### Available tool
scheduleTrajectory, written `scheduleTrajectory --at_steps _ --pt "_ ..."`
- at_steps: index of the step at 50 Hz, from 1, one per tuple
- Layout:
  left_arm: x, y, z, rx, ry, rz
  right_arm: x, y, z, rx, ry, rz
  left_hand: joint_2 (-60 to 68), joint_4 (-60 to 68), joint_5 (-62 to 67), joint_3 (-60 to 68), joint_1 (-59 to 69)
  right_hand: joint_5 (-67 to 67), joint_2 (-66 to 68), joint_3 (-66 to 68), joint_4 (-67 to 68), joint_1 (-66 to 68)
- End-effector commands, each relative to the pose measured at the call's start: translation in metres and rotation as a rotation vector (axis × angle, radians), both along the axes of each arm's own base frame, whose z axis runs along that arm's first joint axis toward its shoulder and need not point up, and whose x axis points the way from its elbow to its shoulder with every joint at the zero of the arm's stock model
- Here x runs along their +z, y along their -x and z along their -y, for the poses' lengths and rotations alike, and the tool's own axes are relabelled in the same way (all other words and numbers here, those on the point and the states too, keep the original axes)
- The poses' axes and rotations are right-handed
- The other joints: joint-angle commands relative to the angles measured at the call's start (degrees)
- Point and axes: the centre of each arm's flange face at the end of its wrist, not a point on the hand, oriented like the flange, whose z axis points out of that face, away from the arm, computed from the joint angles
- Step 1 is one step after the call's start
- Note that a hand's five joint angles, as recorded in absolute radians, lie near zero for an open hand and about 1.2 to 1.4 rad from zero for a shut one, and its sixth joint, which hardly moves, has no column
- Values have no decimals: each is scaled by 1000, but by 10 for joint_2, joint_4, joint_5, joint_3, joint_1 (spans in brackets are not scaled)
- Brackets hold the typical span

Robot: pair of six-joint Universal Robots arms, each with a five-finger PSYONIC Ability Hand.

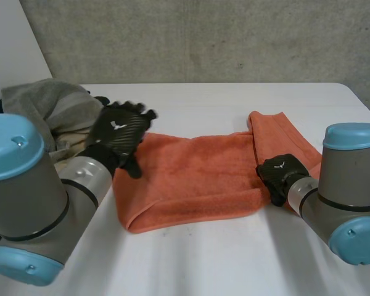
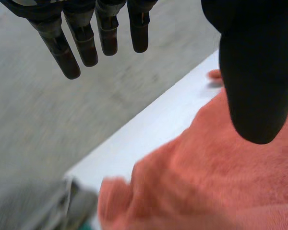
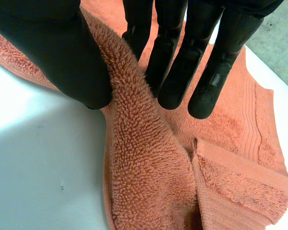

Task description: Fold the laundry.

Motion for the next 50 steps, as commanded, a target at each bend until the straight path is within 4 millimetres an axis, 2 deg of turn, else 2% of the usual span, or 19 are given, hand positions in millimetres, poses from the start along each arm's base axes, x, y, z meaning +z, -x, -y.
scheduleTrajectory --at_steps 1,4,6,11,18,22,24,27,39,42,46,47,50 --pt "-38 13 18 -304 151 373 2 0 -3 12 -3 7 56 57 62 54 46 137 124 123 121 209" --pt "-61 6 30 -337 134 528 2 1 -4 12 -5 6 89 90 95 87 79 137 124 123 121 209" --pt "-69 5 31 -364 112 585 1 1 -4 10 -8 4 121 122 127 119 111 137 124 123 121 209" --pt "-91 5 35 -422 8 659 0 2 -5 10 -13 3 172 173 178 170 162 137 124 123 121 209" --pt "-100 5 40 -427 -24 667 -1 2 -6 13 -14 -1 190 191 196 188 180 137 124 123 121 209" --pt "-102 2 41 -420 -40 669 -1 2 -6 13 -14 -1 279 280 285 277 269 137 124 123 121 209" --pt "-102 2 41 -418 -43 669 -1 2 -5 11 -12 -2 432 433 438 430 422 137 124 123 121 209" --pt "-100 3 42 -409 -32 666 -1 2 -5 9 -13 -1 655 656 661 653 645 137 124 123 121 209" --pt "-69 2 39 -342 -18 547 1 2 -3 10 -4 -2 656 657 662 654 646 137 124 123 121 209" --pt "-63 -1 40 -318 -10 541 4 8 3 -12 0 -10 656 657 662 654 646 137 124 123 121 209" --pt "-43 -13 46 -195 -6 500 17 18 8 -26 -5 -61 656 657 662 654 646 137 124 123 121 209" --pt "-32 -17 49 -134 -9 445 19 19 7 -15 -14 -86 656 657 662 654 646 137 124 123 121 209" --pt "-17 -20 50 -56 -22 323 27 20 8 22 -6 -175 656 657 662 654 646 137 124 123 121 209"
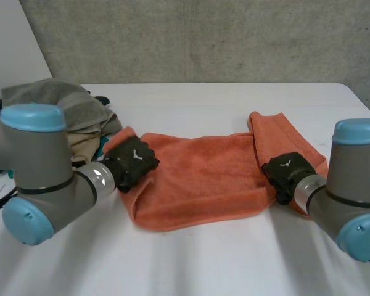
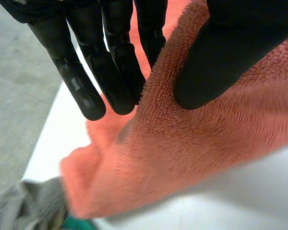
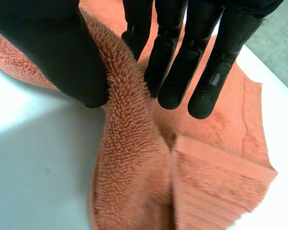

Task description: Fold the laundry.

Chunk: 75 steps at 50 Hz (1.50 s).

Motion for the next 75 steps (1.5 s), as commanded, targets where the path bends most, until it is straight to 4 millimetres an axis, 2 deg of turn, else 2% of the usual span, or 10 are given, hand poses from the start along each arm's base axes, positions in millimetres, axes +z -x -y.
scheduleTrajectory --at_steps 1,8,11,15,21,26,30,37,48,75 --pt "42 -16 8 236 10 -228 23 9 6 40 13 -162 116 114 141 120 142 137 124 123 121 209" --pt "55 -19 4 278 2 -350 46 -4 29 53 222 -93 116 114 141 120 142 131 118 117 114 203" --pt "54 -20 7 295 27 -360 43 -17 26 122 270 -50 116 114 141 120 142 -408 -421 -422 -425 -336" --pt "52 -26 12 356 59 -359 38 -18 20 159 228 -37 116 114 141 120 142 -563 -576 -577 -579 -491" --pt "50 -40 22 450 91 -356 47 -5 17 54 148 72 116 114 141 120 142 -563 -576 -577 -579 -491" --pt "55 -48 27 470 111 -365 72 75 41 -262 62 215 116 114 141 120 142 -507 -519 -520 -523 -434" --pt "56 -51 30 482 119 -374 54 100 37 -297 -65 211 116 114 141 120 142 -416 -429 -430 -433 -344" --pt "55 -52 33 485 129 -379 19 90 17 -76 -111 149 116 114 141 120 142 -358 -371 -372 -375 -286" --pt "52 -52 34 488 122 -375 -11 94 32 14 28 14 116 114 141 120 142 -415 -428 -429 -432 -343" --pt "52 -54 35 493 124 -373 -21 68 56 212 143 -187 116 114 141 120 142 -512 -524 -525 -528 -439"
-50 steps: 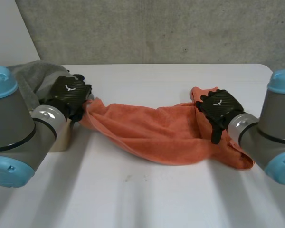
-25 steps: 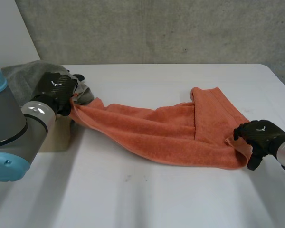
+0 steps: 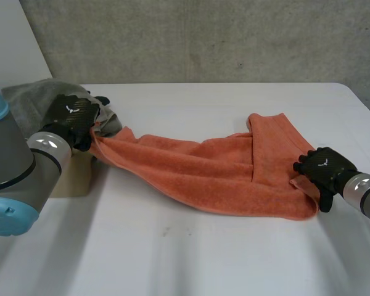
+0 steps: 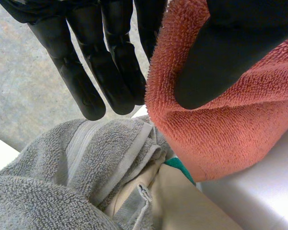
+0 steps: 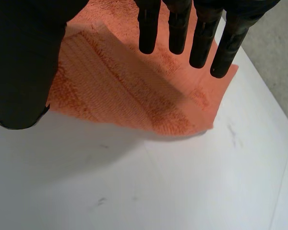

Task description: Fold the laundry.

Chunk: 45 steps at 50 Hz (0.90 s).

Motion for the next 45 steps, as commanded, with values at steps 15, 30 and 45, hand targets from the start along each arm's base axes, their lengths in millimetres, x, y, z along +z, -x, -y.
scheduleTrajectory --at_steps 15,30,45 --pt "2 -6 4 21 6 -1 16 -13 1 94 -53 -89 114 112 141 118 142 637 631 641 633 642" --pt "73 -20 -27 37 156 -51 157 34 -8 -145 194 -5 114 112 141 118 142 638 632 642 634 643" --pt "51 -16 -35 11 4 -124 153 30 -32 -182 57 31 114 112 141 118 142 638 632 642 634 643"
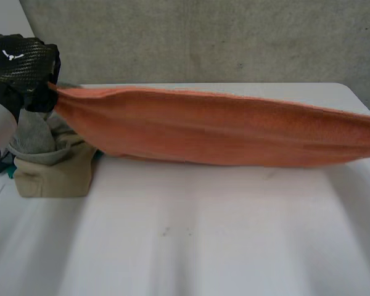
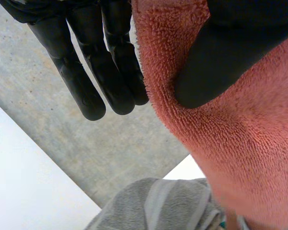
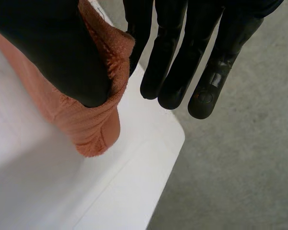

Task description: Fold the laundry.

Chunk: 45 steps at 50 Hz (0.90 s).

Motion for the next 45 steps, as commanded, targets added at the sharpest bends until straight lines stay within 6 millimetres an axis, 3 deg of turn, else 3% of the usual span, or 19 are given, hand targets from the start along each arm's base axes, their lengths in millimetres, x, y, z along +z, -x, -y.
scheduleTrajectory --at_steps 1,2,6,9,12,13,14,18,22,24,28,31,33,37,38,39,42,43,45 --pt "-72 13 30 -23 -235 58 -53 -29 8 54 -164 -6 113 112 141 117 142 143 124 122 120 218" --pt "-77 15 37 -21 -245 61 -65 -31 18 26 -175 -29 113 112 141 117 142 143 124 122 120 218" --pt "-89 32 69 -37 -221 58 -76 -37 48 -57 -86 -72 113 112 141 117 142 143 124 122 120 218" --pt "-77 49 91 -54 -122 31 -71 -43 70 -92 31 -62 113 112 141 117 142 143 124 122 120 218" --pt "-44 61 124 -37 68 -32 -44 -56 98 -100 263 22 113 112 141 117 142 143 124 122 120 218" --pt "-32 63 131 -31 129 -52 -21 -61 111 -95 406 93 113 112 141 117 142 143 124 122 120 218" --pt "-7 68 142 -29 261 -90 -9 -61 116 -98 476 134 113 112 141 117 142 143 124 122 120 218" --pt "61 71 155 -4 580 -209 48 -60 130 -83 796 295 113 112 141 117 142 143 124 122 120 218" --pt "90 70 153 16 712 -282 74 -66 129 -54 925 343 113 112 141 117 142 143 124 122 120 218" --pt "89 69 154 21 708 -288 79 -70 127 -43 933 352 113 112 141 117 142 143 124 122 120 218" --pt "67 70 158 20 638 -278 74 -77 125 -24 910 359 113 112 141 117 142 143 124 122 120 218" --pt "18 69 160 6 497 -252 53 -78 127 -26 834 347 113 112 141 117 142 143 124 122 120 218" --pt "-1 69 159 0 444 -247 38 -79 128 -24 785 338 113 112 141 117 142 143 124 122 120 218" --pt "-70 66 151 -16 261 -226 -22 -81 131 -11 608 305 113 112 141 117 142 143 124 122 120 218" --pt "-71 66 151 -16 259 -226 -34 -82 131 -3 568 298 113 112 141 117 142 143 124 122 120 218" --pt "-89 65 146 -31 207 -213 -61 -83 129 11 488 285 113 112 141 117 142 143 124 122 120 218" --pt "-115 66 136 -64 127 -188 -98 -84 123 30 374 264 113 112 141 117 142 143 124 122 120 218" --pt "-135 66 129 -87 71 -166 -121 -85 118 34 302 249 113 112 141 117 142 143 124 122 120 218" --pt "-150 68 123 -109 26 -150 -137 -84 114 32 248 241 113 112 141 117 142 143 124 122 120 218"
